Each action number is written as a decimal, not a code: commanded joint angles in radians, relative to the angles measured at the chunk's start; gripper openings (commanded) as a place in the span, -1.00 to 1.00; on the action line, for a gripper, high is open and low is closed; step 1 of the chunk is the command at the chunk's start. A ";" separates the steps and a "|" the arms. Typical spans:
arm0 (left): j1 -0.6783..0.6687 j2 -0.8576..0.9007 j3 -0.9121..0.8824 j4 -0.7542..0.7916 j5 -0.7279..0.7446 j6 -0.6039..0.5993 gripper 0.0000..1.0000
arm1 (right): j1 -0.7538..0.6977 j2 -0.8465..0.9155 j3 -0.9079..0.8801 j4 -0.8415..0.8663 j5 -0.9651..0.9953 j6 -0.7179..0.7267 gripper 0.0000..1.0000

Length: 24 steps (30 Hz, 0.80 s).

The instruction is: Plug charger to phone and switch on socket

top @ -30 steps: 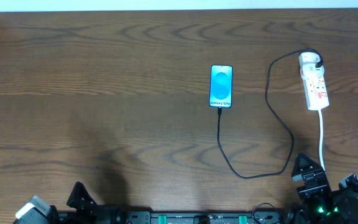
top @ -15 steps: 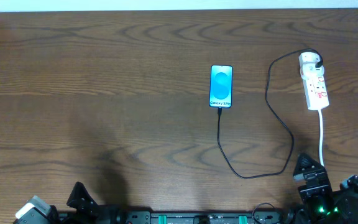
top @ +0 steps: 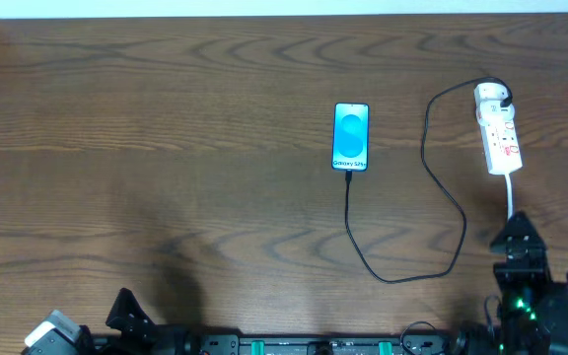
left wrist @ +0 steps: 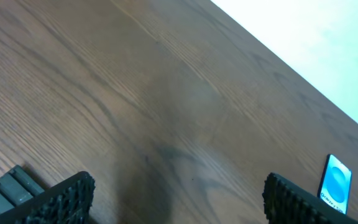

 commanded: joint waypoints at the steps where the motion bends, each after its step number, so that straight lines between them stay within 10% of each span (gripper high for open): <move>1: 0.005 -0.007 0.001 0.003 -0.009 -0.007 0.75 | 0.007 -0.002 -0.071 0.117 0.008 -0.065 0.98; 10: 0.005 -0.007 0.001 0.003 -0.009 -0.008 0.75 | 0.008 -0.002 -0.295 0.621 -0.111 -0.114 0.98; 24: 0.005 -0.007 0.001 0.003 -0.009 -0.008 0.75 | 0.068 -0.003 -0.381 0.666 -0.113 -0.197 0.99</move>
